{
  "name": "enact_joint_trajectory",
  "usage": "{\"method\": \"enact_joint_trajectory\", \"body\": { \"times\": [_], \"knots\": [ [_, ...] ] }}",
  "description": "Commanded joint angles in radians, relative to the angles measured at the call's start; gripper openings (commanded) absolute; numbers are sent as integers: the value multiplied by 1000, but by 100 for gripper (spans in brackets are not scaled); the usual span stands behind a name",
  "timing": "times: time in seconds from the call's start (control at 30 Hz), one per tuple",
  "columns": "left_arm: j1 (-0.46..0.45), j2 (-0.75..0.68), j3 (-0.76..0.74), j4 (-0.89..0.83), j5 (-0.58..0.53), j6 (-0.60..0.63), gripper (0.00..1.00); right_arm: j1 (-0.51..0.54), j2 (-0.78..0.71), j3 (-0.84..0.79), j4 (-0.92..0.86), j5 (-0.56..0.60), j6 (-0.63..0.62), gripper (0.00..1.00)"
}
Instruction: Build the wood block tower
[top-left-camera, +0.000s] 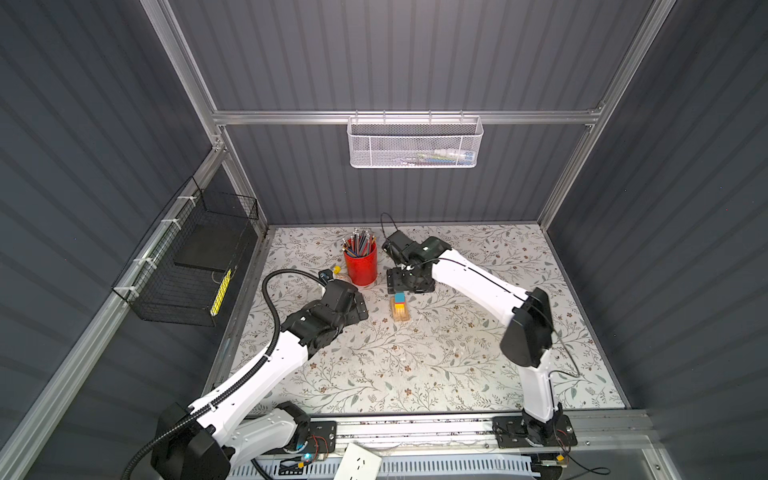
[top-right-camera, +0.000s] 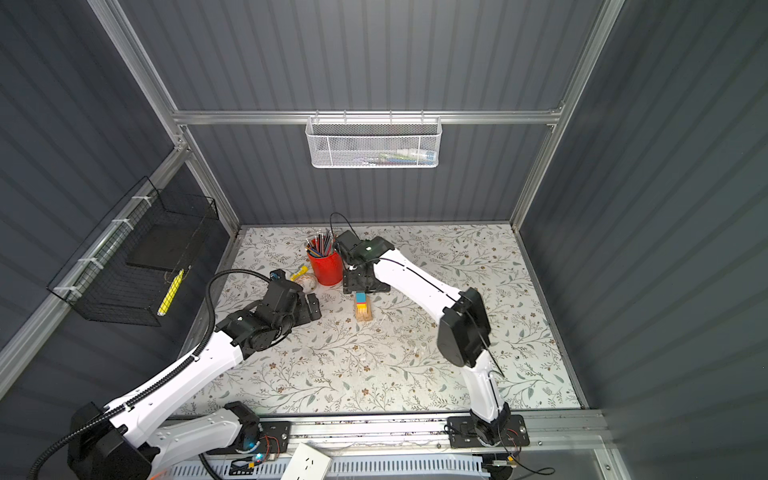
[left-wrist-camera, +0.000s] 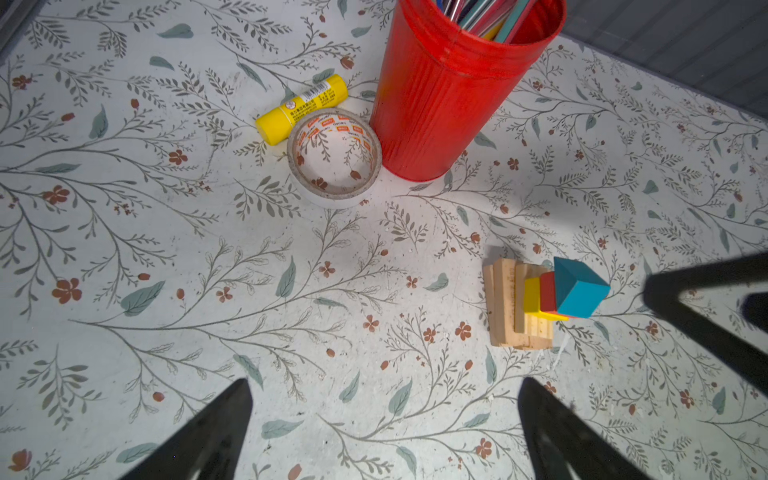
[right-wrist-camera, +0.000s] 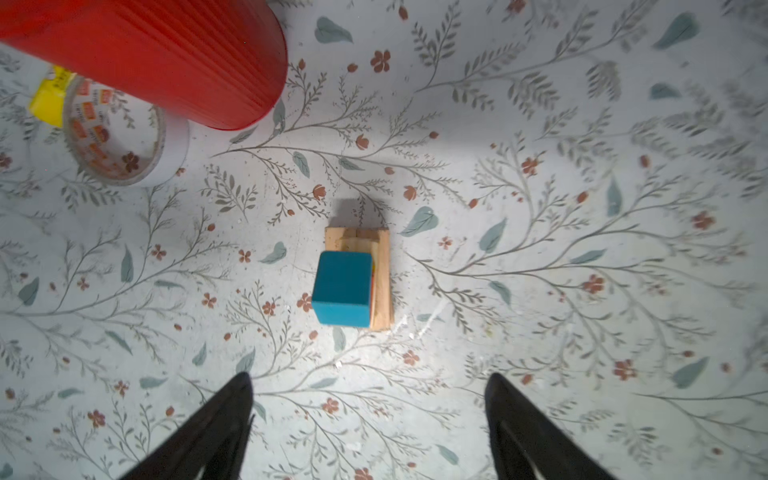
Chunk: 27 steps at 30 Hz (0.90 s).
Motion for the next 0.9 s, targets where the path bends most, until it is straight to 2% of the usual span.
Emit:
{"method": "enact_joint_trajectory", "body": {
  "times": [0.0,0.1,0.17,0.23,0.37,0.43,0.53,0.67,0.73,0.77,0.87],
  "knots": [
    [14,-9,41,20,-52,69,100,-34,-166,-124,44,100,-31,98],
    [58,-5,57,60,-73,119,100,-97,-333,-320,145,188,-94,99],
    [109,3,59,110,-63,166,100,-184,-440,-461,227,194,-134,99],
    [173,17,36,159,-118,183,100,-286,-553,-630,345,261,-187,99],
    [303,66,-102,398,-179,277,100,-476,-706,-925,660,347,-328,99],
    [362,119,-162,515,-239,341,100,-577,-729,-1030,797,365,-341,99],
    [434,219,-218,700,-208,459,100,-701,-729,-1160,983,318,-365,99],
    [477,309,-333,1002,-160,572,100,-794,-664,-1275,1206,261,-442,99],
    [499,341,-431,1246,-40,619,100,-819,-641,-1350,1374,178,-494,99],
    [504,361,-450,1315,-7,645,100,-828,-636,-1375,1425,148,-511,99],
    [516,414,-444,1352,63,676,100,-860,-625,-1448,1566,73,-520,99]
  ]
}}
